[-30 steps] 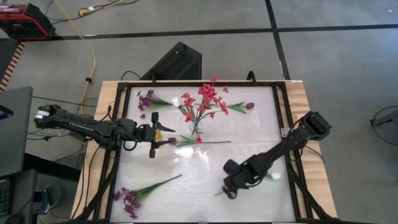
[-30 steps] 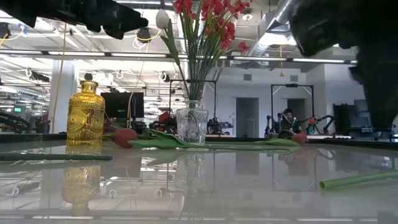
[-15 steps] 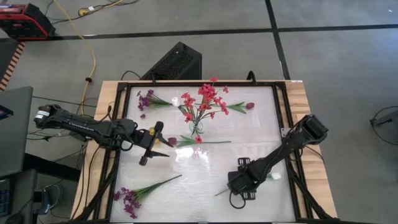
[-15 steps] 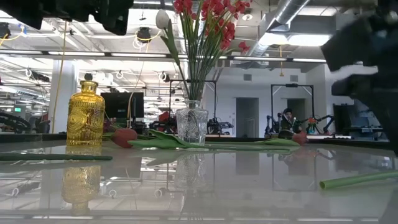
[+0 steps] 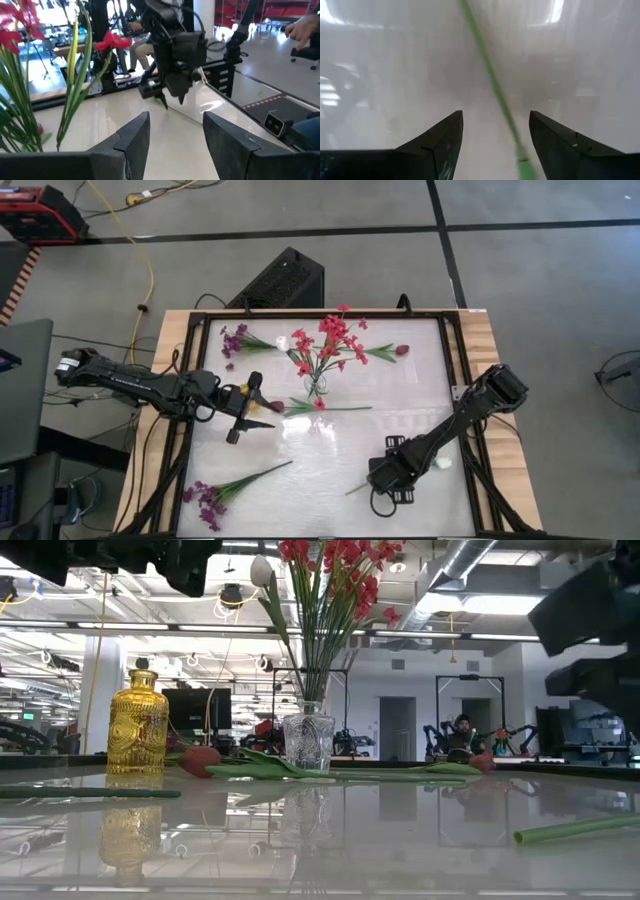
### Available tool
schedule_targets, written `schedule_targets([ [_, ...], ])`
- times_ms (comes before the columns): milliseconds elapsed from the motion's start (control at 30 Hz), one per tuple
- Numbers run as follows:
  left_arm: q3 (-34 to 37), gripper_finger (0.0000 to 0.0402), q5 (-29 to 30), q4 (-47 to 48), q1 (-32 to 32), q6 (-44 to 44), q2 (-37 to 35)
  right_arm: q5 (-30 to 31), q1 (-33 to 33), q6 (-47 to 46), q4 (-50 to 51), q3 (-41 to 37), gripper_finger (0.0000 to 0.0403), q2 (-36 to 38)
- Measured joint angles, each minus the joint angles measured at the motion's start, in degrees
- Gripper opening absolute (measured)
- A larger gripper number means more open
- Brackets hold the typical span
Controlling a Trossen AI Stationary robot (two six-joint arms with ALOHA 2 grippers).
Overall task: Sort flowers into vase by color
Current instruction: Put the white tulip into the transparent vase
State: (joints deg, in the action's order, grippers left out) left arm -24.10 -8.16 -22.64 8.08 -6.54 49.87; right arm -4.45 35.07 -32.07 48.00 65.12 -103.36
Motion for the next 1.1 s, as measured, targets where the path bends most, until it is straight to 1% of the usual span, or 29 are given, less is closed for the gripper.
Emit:
schedule_targets([
  [200, 0.0, 0.0174, 0.0, 0.5, 0.0, 2.3, 0.0, 4.7, 0.7, 5.4, -0.2, -0.1, 0.0255, -0.1],
  [300, 0.0, 0.0174, -0.3, 1.5, 0.0, 4.3, 0.0, 5.2, 1.3, 5.6, -1.8, -1.2, 0.0249, -0.1],
  [367, 0.0, 0.0174, -1.1, 1.5, 0.1, 6.0, 0.0, 5.1, 1.8, 5.6, -3.9, -2.4, 0.0235, -0.1],
  [433, 0.0, 0.0174, -2.4, 1.6, 0.5, 7.4, 0.0, 5.1, 2.3, 5.3, -6.3, -3.9, 0.0210, 0.2],
  [500, 0.0, 0.0174, -3.8, 1.6, 1.1, 9.2, 0.0, 5.1, 2.8, 5.2, -7.7, -4.8, 0.0175, 0.3],
  [633, -0.1, 0.0174, -7.8, 1.9, 2.9, 13.5, 1.0, 5.1, 2.8, 5.6, -8.1, -5.2, 0.0084, 0.3],
  [700, -0.1, 0.0174, -8.5, 1.6, 4.0, 15.5, 2.4, 5.5, 2.8, 7.6, -8.1, -4.9, 0.0034, 0.2],
  [733, -0.1, 0.0174, -8.4, 1.2, 4.6, 16.7, 3.3, 5.8, 2.7, 9.8, -7.9, -4.6, 0.0021, 0.2],
  [767, -0.1, 0.0174, -7.8, 0.9, 5.0, 18.2, 4.3, 6.4, 2.5, 12.1, -7.6, -4.1, 0.0017, 0.1],
  [800, -0.1, 0.0174, -6.9, 0.1, 5.3, 19.9, 5.6, 7.8, 2.4, 13.7, -7.0, -3.5, 0.0018, 0.0],
  [833, -0.1, 0.0174, -5.7, -1.2, 5.7, 21.8, 7.2, 10.5, 2.4, 14.7, -6.6, -2.8, 0.0020, -0.1],
  [900, -0.1, 0.0174, -4.6, -3.4, 5.9, 26.0, 10.5, 18.4, 2.1, 18.4, -7.4, -0.5, 0.0020, -0.4],
  [1033, 0.0, 0.0174, -5.0, -9.6, 6.0, 34.1, 18.6, 31.6, 1.7, 31.0, -7.7, 4.4, 0.0016, -0.2],
  [1100, -0.1, 0.0174, -5.0, -14.7, 6.0, 38.8, 22.9, 38.5, 1.8, 37.9, -9.0, 6.1, 0.0016, -0.2],
])
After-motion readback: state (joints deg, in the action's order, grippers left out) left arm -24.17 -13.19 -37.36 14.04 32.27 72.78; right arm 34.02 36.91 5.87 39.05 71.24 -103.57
